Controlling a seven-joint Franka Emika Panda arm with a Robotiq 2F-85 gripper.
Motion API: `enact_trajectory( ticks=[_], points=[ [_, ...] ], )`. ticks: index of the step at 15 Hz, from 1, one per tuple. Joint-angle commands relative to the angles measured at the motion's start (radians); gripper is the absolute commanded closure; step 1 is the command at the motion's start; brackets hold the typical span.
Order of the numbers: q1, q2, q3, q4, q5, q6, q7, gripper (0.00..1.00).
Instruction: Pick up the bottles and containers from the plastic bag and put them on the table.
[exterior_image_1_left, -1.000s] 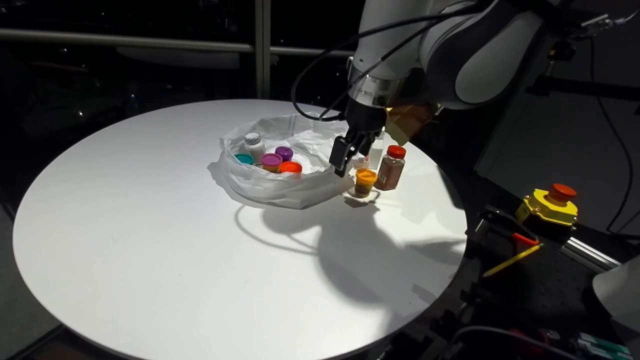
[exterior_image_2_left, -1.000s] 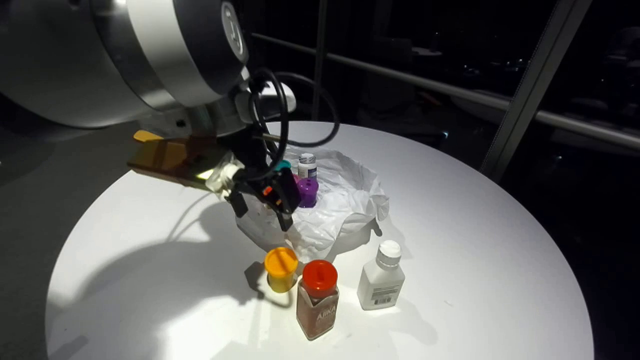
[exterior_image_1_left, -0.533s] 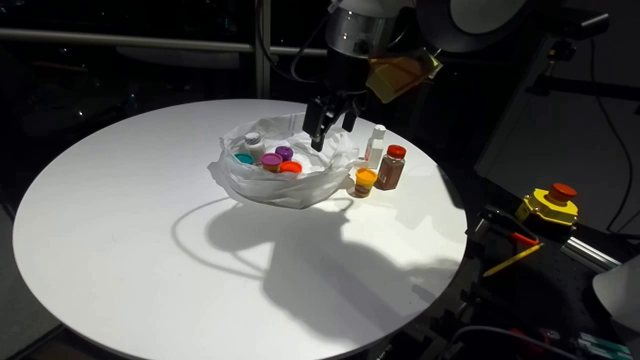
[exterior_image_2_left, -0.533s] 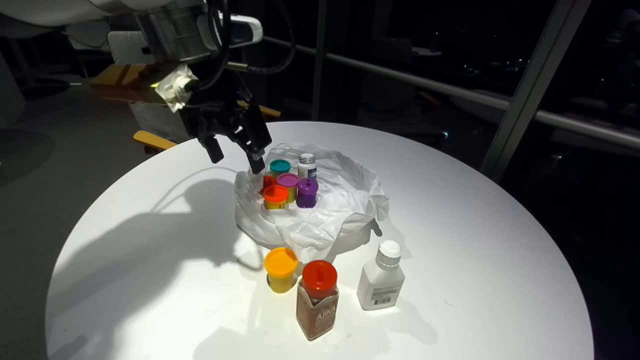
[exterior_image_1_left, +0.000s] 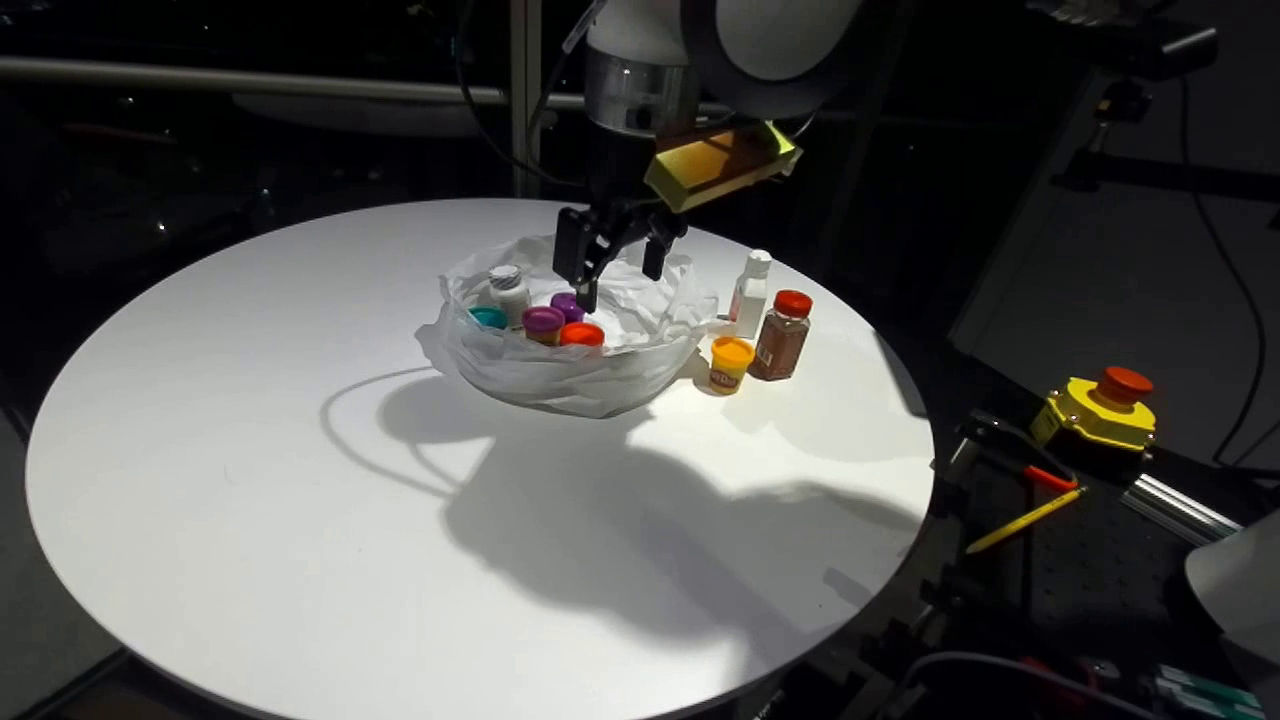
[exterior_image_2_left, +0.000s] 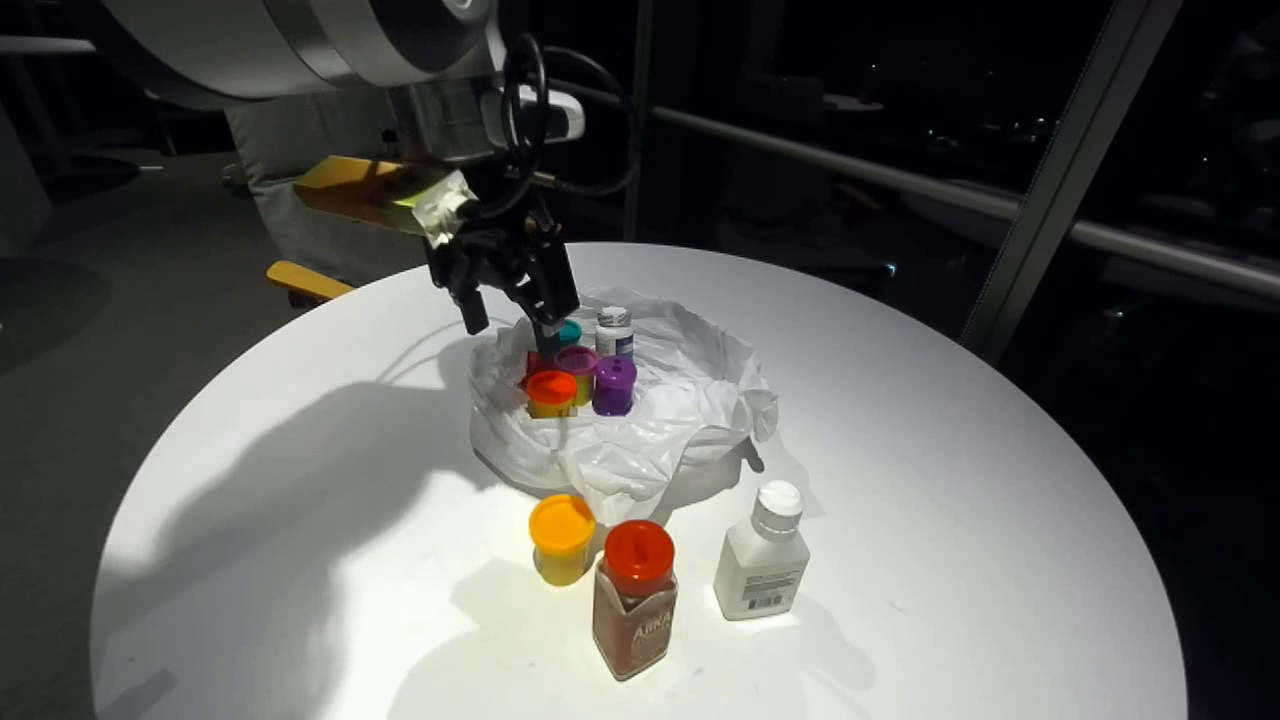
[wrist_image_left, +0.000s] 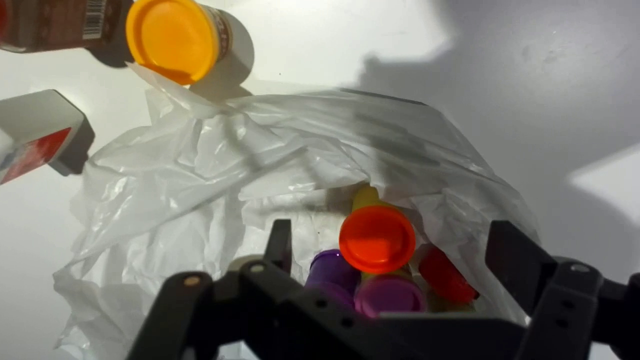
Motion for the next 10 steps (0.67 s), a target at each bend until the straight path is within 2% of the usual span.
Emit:
enact_trajectory(
  ticks=[1, 6, 10],
  points=[
    [-0.020, 0.102, 0.001, 0.091, 0.077, 0.012, -0.063, 0.00],
    [-0.043, 0.175, 0.019, 0.144, 0.183, 0.008, -0.133, 0.00],
    [-0.028, 0.212, 0.004, 0.168, 0.207, 0.039, -0.140, 0.00]
  ],
)
